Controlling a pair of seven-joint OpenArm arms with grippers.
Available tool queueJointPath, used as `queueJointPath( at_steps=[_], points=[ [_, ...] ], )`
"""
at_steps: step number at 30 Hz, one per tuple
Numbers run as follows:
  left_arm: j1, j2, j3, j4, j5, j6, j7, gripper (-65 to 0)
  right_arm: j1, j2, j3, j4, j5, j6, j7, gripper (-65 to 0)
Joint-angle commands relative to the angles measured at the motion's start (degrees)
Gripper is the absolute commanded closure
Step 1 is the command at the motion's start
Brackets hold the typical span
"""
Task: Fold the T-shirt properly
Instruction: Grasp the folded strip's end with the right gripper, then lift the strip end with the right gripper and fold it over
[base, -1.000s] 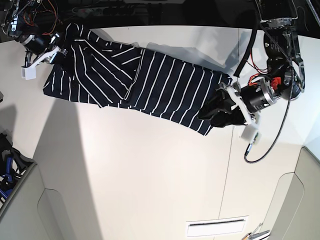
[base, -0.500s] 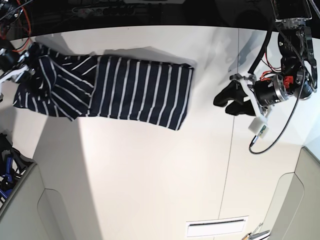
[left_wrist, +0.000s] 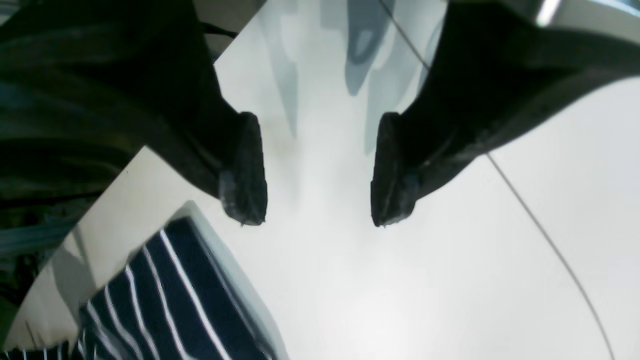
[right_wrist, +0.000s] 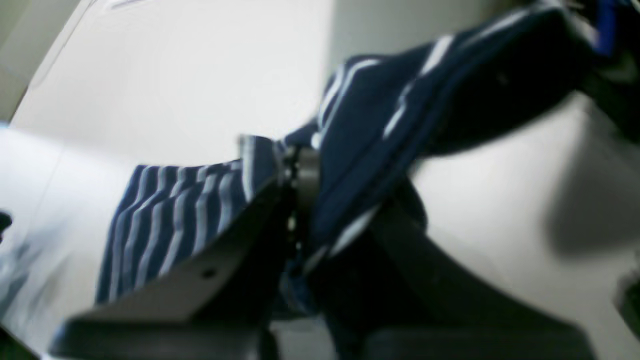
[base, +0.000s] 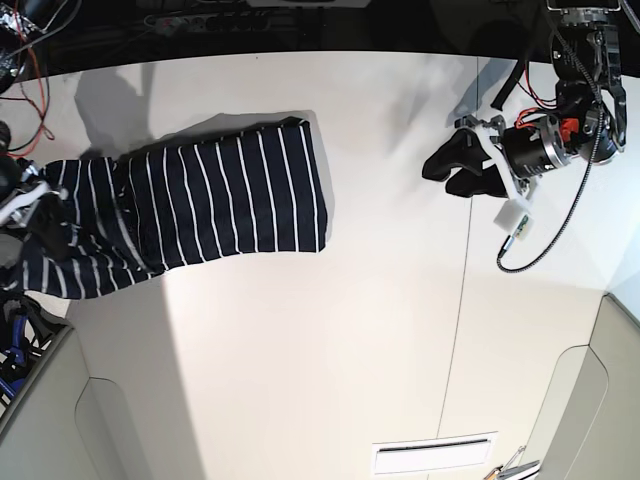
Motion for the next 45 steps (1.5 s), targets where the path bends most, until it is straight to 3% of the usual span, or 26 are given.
queueJointPath(
  at_steps=[1, 7, 11, 14, 16, 22, 25, 28, 30, 34, 36, 39, 40, 45],
  points=[
    [-0.26, -0.63, -0.26, 0.94, -1.27, -0.69, -1.09, -36.1, 1.01, 0.02, -1.84, 1.99, 0.55, -0.11, 1.36, 0.0],
    [0.02, -0.66, -0.26, 0.94, -3.21, -0.69, -1.29, -36.1, 1.11, -4.13, -17.7, 4.74, -6.84, -0.42, 1.84, 0.0],
    [0.04, -0.66, -0.26, 0.94, -3.85, -0.69, -1.29, -36.1, 1.09, -5.31, -29.44, 4.68, -13.0, -1.53, 5.6, 0.0],
    [0.04, -0.66, -0.26, 0.94, -3.85, -0.69, -1.27, -36.1, 1.07, -5.73, -38.47, 4.46, -18.84, -2.47, 7.96, -23.1],
    [0.02, -0.66, -0.26, 0.94, -3.85, -0.69, -1.27, -36.1, 1.07, -6.14, -44.19, 4.0, -21.99, -2.47, 9.18, -32.2],
    [0.02, -0.7, -0.28, 0.96, -3.85, -0.35, -1.25, -36.1, 1.07, -6.14, -58.75, 3.65, -30.67, -2.58, 11.67, -33.1],
    [0.02, -0.98, -0.28, 0.96, -3.89, -0.37, -1.29, -36.1, 1.07, -6.14, -62.49, 3.82, -30.82, -2.58, 11.67, -33.0],
    [0.02, -0.98, -0.39, 0.98, -5.55, -0.44, -1.27, -36.1, 1.07, -6.14, -63.45, 5.18, -30.86, -3.04, 11.67, -33.0],
    [0.02, -0.98, -0.39, 1.27, -6.88, -0.69, -1.2, -32.4, 1.07, -6.16, -62.69, 6.93, -30.88, -3.69, 11.65, -33.0],
    [0.04, -0.63, -0.37, 3.26, -11.37, -0.69, 1.16, -9.9, 1.07, -6.14, -58.07, 11.32, -30.88, -5.79, 11.69, -32.4],
    [0.15, 0.11, -0.26, 4.96, -12.68, -0.69, 1.79, -5.6, 1.11, -6.16, -54.31, 11.87, -31.12, -8.76, 11.8, -24.8],
    [0.17, 2.45, -0.24, 7.41, -12.37, -0.69, 1.77, -5.3, 1.09, -6.16, -47.71, 11.87, -31.08, -10.29, 12.46, -3.7],
    [0.17, 3.41, -0.22, 7.87, -12.39, -0.69, 1.75, -5.3, 1.09, -6.14, -45.64, 11.87, -31.06, -10.34, 12.98, 0.0],
    [0.17, 8.39, -0.22, 8.13, -10.67, -0.69, 1.77, -1.7, 1.16, -6.12, -37.94, 11.78, -31.04, -10.29, 15.23, 0.0]
  ],
)
